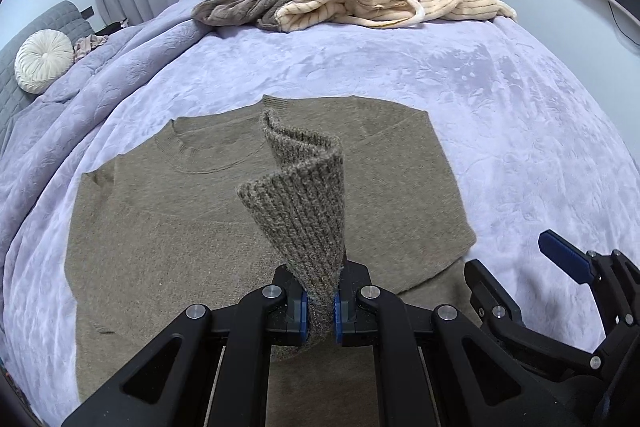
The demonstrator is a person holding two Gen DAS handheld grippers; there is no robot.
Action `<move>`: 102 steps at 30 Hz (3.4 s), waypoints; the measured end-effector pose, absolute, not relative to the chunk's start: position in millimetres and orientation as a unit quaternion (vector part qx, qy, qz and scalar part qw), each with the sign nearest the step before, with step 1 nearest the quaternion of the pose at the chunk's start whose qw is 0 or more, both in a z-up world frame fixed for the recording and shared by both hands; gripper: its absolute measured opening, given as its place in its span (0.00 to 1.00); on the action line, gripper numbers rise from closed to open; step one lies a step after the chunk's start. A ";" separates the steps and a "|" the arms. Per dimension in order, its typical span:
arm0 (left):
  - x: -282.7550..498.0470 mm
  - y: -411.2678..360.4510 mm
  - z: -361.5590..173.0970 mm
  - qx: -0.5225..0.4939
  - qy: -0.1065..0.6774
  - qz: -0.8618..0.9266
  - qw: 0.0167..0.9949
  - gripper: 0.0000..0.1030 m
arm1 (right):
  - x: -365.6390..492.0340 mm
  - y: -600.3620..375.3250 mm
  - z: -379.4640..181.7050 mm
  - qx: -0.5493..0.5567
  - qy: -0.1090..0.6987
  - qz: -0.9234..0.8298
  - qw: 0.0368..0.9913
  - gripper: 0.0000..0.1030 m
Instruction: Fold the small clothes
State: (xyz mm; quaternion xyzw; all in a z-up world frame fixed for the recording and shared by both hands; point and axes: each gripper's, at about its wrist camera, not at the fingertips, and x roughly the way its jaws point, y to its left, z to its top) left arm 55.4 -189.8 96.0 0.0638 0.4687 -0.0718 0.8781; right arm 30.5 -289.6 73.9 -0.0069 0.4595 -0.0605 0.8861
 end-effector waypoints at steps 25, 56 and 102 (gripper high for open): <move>93.6 -219.1 67.1 0.018 0.508 -0.125 0.852 0.10 | -1.7 -347.1 52.4 0.076 0.467 -0.094 0.876 0.68; 87.0 -2.8 62.9 -0.036 0.506 0.021 0.862 0.99 | 46.5 -284.6 90.1 0.017 0.460 -0.048 0.886 0.68; -49.5 16.3 16.8 0.022 0.526 -0.040 0.849 0.99 | -62.5 -169.2 27.1 -0.116 0.491 0.043 0.862 0.77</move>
